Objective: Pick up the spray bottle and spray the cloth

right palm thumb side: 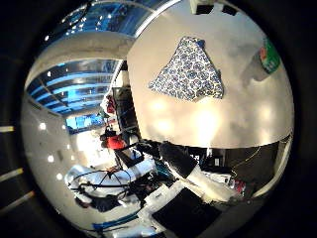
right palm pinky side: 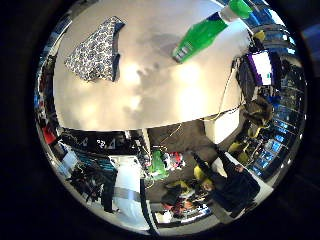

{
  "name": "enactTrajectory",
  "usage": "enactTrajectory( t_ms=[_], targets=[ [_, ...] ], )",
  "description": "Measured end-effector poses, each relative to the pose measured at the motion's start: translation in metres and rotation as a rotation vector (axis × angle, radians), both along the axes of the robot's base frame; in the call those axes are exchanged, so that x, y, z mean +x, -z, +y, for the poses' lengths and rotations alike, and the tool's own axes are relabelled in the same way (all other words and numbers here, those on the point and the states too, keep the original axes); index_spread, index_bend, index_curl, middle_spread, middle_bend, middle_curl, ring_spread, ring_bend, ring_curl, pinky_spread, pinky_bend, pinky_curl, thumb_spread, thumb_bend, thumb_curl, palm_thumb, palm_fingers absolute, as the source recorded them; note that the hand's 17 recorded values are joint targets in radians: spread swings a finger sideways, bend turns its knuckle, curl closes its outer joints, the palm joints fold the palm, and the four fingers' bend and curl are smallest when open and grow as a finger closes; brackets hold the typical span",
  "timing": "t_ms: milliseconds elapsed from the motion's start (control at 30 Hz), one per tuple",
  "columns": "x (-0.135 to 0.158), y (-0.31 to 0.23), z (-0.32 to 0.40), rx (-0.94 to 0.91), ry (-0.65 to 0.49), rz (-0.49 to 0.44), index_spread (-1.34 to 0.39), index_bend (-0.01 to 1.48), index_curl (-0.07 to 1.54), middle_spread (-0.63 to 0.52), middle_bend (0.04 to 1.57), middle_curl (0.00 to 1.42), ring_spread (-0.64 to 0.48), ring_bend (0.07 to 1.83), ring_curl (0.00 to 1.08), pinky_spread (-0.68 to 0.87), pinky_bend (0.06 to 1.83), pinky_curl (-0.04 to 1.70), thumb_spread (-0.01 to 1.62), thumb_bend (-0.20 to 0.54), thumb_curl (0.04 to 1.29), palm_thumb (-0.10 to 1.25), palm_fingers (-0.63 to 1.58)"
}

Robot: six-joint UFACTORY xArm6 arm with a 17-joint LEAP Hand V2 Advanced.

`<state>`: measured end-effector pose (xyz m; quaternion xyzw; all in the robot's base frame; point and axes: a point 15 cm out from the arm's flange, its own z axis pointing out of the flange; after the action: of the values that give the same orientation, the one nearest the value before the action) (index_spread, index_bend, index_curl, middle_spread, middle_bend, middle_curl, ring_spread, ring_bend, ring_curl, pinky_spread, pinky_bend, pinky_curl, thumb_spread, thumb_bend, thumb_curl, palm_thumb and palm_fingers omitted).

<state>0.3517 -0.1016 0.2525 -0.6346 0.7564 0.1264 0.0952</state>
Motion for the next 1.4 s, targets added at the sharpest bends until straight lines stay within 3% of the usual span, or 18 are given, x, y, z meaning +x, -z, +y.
enactTrajectory(
  t_ms=[567,733,900,1067,1400],
  targets=[
    [-0.005,0.007,0.018,0.045,0.075,0.017,-0.21,0.16,0.30,0.06,0.20,0.32,0.16,0.23,0.26,0.42,0.38,0.30,1.06,-0.024,0.29,0.54,0.16],
    [0.011,0.000,0.042,0.194,0.199,-0.039,-0.19,0.15,0.28,0.06,0.21,0.33,0.16,0.24,0.26,0.42,0.39,0.30,1.06,-0.022,0.29,0.54,0.15],
    [0.027,-0.003,0.039,0.210,0.335,-0.151,-0.18,0.15,0.27,0.07,0.22,0.34,0.16,0.25,0.27,0.42,0.39,0.30,1.06,-0.018,0.29,0.57,0.15],
    [0.028,0.008,0.043,0.282,0.490,-0.202,-0.16,0.15,0.27,0.11,0.20,0.34,0.17,0.27,0.27,0.42,0.41,0.31,1.07,-0.019,0.30,0.61,0.13],
    [0.035,-0.006,-0.028,0.327,0.787,-0.348,-0.10,0.16,0.28,0.20,0.18,0.32,0.20,0.29,0.28,0.43,0.45,0.31,1.07,-0.018,0.30,0.66,0.05]
  ],
)
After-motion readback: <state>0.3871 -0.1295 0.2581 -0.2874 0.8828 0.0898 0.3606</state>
